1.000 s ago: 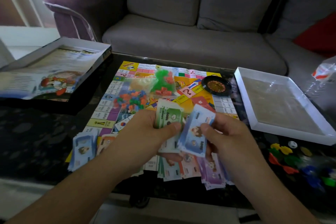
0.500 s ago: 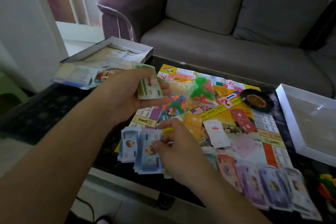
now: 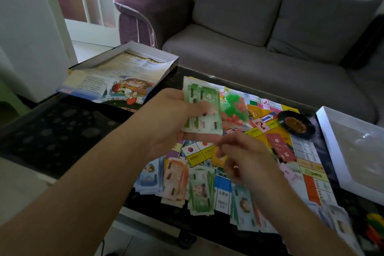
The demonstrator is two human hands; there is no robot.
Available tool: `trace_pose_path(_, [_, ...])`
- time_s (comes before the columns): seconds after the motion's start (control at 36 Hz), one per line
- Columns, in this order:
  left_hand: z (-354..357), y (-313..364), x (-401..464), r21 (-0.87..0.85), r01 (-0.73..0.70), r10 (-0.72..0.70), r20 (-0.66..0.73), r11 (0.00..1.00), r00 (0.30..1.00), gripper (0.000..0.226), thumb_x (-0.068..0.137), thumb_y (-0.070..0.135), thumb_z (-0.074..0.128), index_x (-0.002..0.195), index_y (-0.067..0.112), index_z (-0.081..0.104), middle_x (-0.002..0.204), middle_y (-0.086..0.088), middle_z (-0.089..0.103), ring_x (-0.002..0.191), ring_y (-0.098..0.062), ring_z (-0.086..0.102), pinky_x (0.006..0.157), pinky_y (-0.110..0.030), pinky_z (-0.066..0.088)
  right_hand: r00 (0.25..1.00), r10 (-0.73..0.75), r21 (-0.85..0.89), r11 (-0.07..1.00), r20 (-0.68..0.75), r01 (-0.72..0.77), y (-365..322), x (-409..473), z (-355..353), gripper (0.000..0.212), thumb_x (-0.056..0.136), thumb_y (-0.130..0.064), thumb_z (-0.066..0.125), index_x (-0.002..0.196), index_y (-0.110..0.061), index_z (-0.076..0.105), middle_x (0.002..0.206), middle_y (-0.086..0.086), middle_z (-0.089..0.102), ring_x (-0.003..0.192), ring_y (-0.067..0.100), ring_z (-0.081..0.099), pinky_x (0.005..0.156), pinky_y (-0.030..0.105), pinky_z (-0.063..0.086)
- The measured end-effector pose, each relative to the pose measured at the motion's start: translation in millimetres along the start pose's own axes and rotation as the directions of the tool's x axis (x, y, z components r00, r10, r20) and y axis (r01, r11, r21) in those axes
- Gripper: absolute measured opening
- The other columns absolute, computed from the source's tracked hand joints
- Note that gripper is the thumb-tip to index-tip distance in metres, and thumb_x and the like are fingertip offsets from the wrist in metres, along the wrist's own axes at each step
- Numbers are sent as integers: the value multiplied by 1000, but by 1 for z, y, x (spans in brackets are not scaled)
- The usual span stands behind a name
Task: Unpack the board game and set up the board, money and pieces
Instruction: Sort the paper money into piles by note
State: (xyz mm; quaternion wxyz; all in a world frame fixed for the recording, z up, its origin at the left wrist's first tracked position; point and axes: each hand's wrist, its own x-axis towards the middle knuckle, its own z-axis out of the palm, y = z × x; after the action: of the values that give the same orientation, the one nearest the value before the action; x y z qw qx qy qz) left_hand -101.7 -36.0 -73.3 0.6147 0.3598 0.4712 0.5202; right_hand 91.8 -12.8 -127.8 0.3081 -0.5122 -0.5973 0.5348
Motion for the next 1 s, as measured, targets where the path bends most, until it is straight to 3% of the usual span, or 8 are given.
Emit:
trace_pose_path(0.11, [27, -15, -6, 26, 6, -9, 111, 1000, 994, 21, 99, 9, 64, 115, -1, 73, 108, -12, 80, 96, -30, 78, 72, -43, 67, 996, -42, 332, 943, 80, 14, -15, -16, -45, 24, 98, -26, 61, 97, -5, 74, 85, 12, 63, 53, 22, 39, 47, 29, 22])
trace_pose_path(0.22, [54, -35, -11, 91, 10, -30, 219, 996, 975, 19, 94, 13, 71, 111, 8, 78, 106, -11, 80, 96, -30, 78, 70, -41, 66, 995, -85, 160, 984, 57, 75, -14, -30, -63, 32, 85, -41, 81, 100, -14, 74, 86, 27, 60, 57, 26, 46, 46, 30, 33])
trace_pose_path(0.33, [71, -48, -12, 80, 71, -91, 276, 994, 957, 24, 99, 18, 65, 118, 6, 75, 111, -14, 78, 101, -30, 77, 75, -43, 66, 994, -60, 85, 994, -91, 68, 1, -35, -70, 19, 97, -30, 71, 102, -12, 73, 95, 23, 70, 65, 26, 64, 48, 27, 45])
trace_pose_path(0.42, [79, -50, -11, 12, 174, -171, 271, 985, 947, 31, 101, 21, 60, 123, 1, 71, 116, -18, 77, 106, -35, 75, 84, -52, 64, 989, -50, 26, 998, -140, 54, 10, -36, -80, 29, 98, -30, 71, 108, -3, 66, 102, 24, 69, 79, 35, 70, 55, 42, 52])
trace_pose_path(0.58, [89, -60, -8, 94, 70, -92, 259, 993, 961, 25, 101, 13, 57, 119, 3, 72, 112, -20, 77, 99, -40, 76, 77, -59, 63, 990, -82, 96, 991, -114, 93, 8, -47, -98, 9, 98, -18, 70, 97, -20, 80, 87, 0, 79, 56, 1, 64, 49, 12, 45])
trace_pose_path(0.75, [99, -69, -7, 207, -10, -36, 219, 978, 975, 17, 95, 19, 67, 100, 12, 82, 103, -16, 79, 93, -38, 78, 74, -56, 64, 986, -114, 107, 986, -121, 127, 10, -56, -102, 14, 97, -12, 70, 100, -21, 81, 84, -2, 79, 56, 1, 64, 50, 13, 46])
trace_pose_path(0.89, [100, -66, -8, 131, 76, -103, 219, 988, 970, 29, 99, 22, 59, 109, 1, 77, 108, -19, 78, 97, -41, 76, 82, -58, 63, 986, -74, 75, 994, -152, 86, 10, -56, -109, 16, 97, -17, 71, 102, -29, 80, 95, -6, 81, 83, 11, 77, 65, 27, 59])
trace_pose_path(1.0, [95, -68, -10, 253, -39, -24, 240, 967, 971, 25, 103, 18, 56, 107, 12, 80, 109, -13, 79, 99, -37, 77, 87, -53, 62, 987, -64, 114, 990, -148, 81, 5, -58, -106, 17, 97, -11, 71, 99, -25, 81, 89, -4, 81, 62, 1, 69, 50, 13, 48])
